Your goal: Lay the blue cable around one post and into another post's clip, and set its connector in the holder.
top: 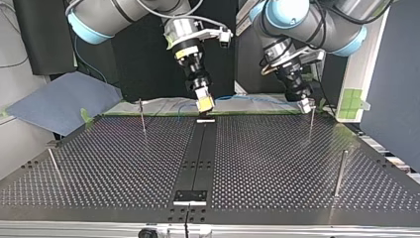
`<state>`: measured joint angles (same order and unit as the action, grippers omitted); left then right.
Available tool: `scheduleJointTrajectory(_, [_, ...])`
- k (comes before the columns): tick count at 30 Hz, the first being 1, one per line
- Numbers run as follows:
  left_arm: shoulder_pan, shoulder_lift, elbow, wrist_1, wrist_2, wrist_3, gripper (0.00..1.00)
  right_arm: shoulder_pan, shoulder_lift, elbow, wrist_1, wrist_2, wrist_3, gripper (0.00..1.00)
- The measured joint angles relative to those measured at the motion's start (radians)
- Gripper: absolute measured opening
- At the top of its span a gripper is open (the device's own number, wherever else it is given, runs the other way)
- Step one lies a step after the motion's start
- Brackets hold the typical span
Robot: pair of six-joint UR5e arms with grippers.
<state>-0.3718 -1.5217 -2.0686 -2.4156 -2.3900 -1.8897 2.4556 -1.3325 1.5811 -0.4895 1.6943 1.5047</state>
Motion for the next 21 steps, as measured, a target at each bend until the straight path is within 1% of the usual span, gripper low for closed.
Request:
scheduleJointTrajectory(4, [0.015,0.034,0.034,-0.035,-0.001,-0.026,0.1,-0.003,0.0,-0.02,0.018,-0.011,0.002,0.0])
scheduleJointTrajectory(5, [0.018,0.042,0.041,-0.042,-0.001,-0.03,0.12,-0.003,0.0,-0.023,0.02,-0.014,0.002,0.0])
scheduleJointTrajectory(7, [0.025,0.059,0.059,-0.059,-0.001,-0.039,0.12,-0.004,0.001,-0.03,0.023,-0.023,0.003,0.0])
scheduleJointTrajectory(13, [0.044,0.112,0.111,-0.111,0.0,-0.05,0.12,-0.005,0.01,-0.058,0.037,-0.043,0.003,0.0])
scheduleJointTrajectory(17, [0.058,0.146,0.146,-0.145,0.003,-0.047,0.12,-0.004,0.028,-0.084,0.051,-0.056,0.0,0.0])
scheduleJointTrajectory(21, [0.076,0.178,0.173,-0.178,0.016,-0.041,0.12,0.0,0.059,-0.117,0.069,-0.07,-0.002,0.0])
